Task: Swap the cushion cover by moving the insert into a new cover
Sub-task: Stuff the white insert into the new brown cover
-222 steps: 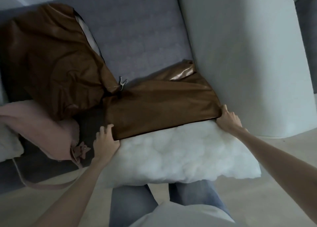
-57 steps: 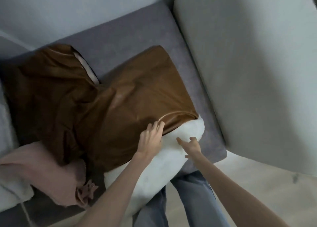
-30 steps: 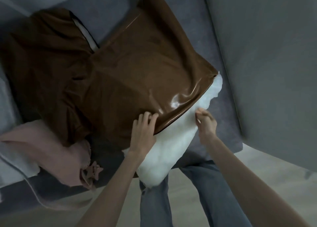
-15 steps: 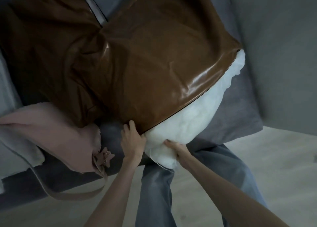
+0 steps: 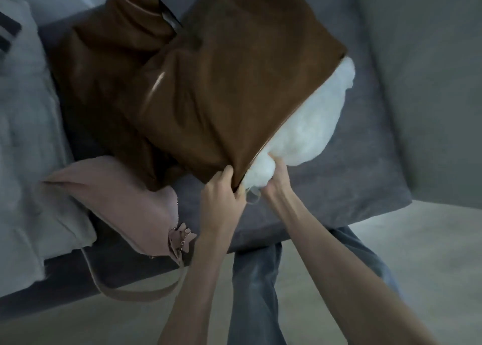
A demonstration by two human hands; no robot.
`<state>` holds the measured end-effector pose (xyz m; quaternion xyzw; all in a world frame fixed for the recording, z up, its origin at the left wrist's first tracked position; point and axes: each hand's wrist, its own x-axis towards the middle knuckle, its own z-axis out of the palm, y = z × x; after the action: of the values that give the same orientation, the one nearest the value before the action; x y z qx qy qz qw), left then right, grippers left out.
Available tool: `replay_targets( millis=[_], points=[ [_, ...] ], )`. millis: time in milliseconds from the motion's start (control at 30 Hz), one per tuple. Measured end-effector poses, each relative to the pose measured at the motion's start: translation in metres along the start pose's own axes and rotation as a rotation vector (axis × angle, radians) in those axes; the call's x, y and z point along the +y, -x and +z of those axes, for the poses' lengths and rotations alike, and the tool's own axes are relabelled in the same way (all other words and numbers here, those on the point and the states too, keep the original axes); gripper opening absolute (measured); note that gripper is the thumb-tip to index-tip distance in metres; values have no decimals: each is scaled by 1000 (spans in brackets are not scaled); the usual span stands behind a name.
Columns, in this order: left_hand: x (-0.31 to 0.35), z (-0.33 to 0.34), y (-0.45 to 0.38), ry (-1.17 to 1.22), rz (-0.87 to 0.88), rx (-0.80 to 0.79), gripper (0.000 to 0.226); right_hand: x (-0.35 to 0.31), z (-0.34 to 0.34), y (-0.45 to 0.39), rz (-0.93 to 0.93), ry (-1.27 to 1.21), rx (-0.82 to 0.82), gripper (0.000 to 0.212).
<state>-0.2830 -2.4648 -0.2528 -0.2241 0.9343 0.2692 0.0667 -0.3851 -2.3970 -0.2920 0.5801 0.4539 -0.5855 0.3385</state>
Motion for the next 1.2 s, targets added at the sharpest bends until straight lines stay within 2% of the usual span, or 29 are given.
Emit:
replay_targets(
  millis=[133,233,300,367,533,633,700,767,867,900,933,1033,1133,1200],
  points=[
    [27,-1,-6,154,-26,1,14,-30,6,21,-115,170,-22,32],
    [35,-8,-20,251,-84,-63,14,-42,-16,22,-232,101,-367,44],
    [52,-17,-31,378,-119,-28,6,-64,-23,32,-328,-26,-507,39],
    [78,-32,-43,546,-150,29,14,-89,-19,56,-439,-81,-600,39],
    [150,-88,-62,1013,-129,16,29,-157,-26,140,-806,-58,-658,25],
    [167,-98,-40,1231,-182,-39,29,-169,-39,186,-996,155,-710,27],
    [162,-88,-13,1168,-316,-97,25,-156,-56,194,-1048,428,-726,23],
    [147,-69,14,985,-413,-186,22,-130,-77,185,-1006,717,-680,19],
    [112,-41,27,678,-464,-363,8,-94,-107,155,-938,918,-568,21],
    [101,-35,24,557,-493,-368,22,-85,-113,144,-911,958,-532,18],
    [87,-30,18,510,-533,-312,35,-78,-118,135,-894,1013,-498,12],
    [69,-41,-20,519,-557,-49,48,-61,-125,113,-944,1239,-442,14],
    [68,-51,-64,279,-323,49,53,-47,-113,105,-983,1525,-414,16],
    [68,-54,-83,142,-187,50,51,-47,-101,109,-932,1587,-477,17]
  ],
)
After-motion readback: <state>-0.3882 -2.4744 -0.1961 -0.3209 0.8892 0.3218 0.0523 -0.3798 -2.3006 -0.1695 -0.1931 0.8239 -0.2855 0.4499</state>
